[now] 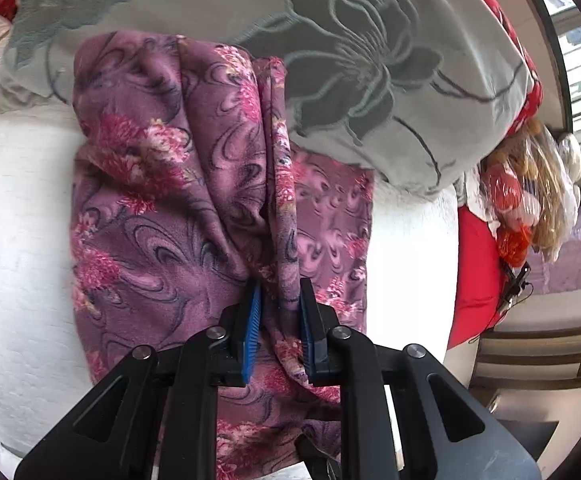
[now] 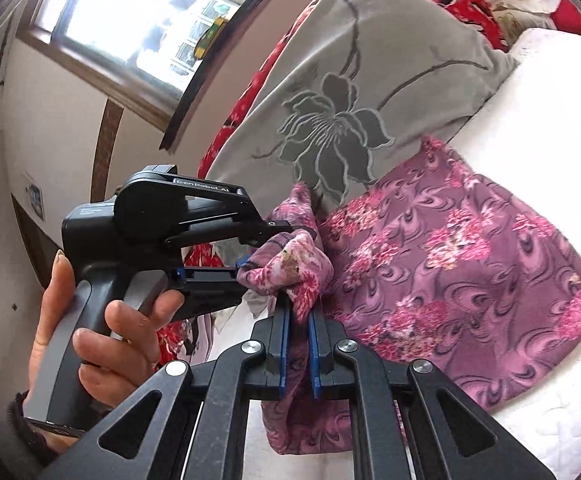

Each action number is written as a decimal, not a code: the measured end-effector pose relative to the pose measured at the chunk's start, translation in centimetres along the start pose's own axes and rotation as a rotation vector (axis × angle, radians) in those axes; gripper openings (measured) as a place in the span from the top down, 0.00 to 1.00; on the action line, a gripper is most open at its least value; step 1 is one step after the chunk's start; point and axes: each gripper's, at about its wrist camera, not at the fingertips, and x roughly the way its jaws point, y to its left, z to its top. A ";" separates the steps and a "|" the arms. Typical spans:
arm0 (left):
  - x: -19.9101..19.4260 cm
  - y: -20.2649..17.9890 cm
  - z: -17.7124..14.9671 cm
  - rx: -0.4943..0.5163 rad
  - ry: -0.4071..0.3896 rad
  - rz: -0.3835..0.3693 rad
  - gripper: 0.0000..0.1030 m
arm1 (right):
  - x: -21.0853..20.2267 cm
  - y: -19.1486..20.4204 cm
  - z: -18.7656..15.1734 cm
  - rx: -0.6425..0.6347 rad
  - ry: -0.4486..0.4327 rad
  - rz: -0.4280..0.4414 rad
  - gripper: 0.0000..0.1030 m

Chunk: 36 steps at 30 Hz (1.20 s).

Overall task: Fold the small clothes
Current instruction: 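Lift the shirt side with both tools and fold it over the shirt, then lay the folded side down and open both tools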

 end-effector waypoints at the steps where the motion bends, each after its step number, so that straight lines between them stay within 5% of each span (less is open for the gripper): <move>1: 0.3 -0.4 -0.1 0.004 0.005 -0.001 0.85 | -0.3 -0.3 0.2 0.005 -0.004 -0.003 0.93; 20: 6.5 -7.4 -1.9 0.052 0.096 -0.023 0.85 | -5.3 -6.7 3.0 0.143 -0.064 -0.067 0.93; 32: 8.7 -7.4 -2.5 0.055 0.135 -0.023 0.82 | -3.8 -11.4 1.8 0.303 0.047 -0.154 0.93; 36: 6.7 -6.9 -2.6 0.055 0.110 -0.055 0.82 | -2.7 -12.4 1.0 0.352 0.094 -0.200 0.88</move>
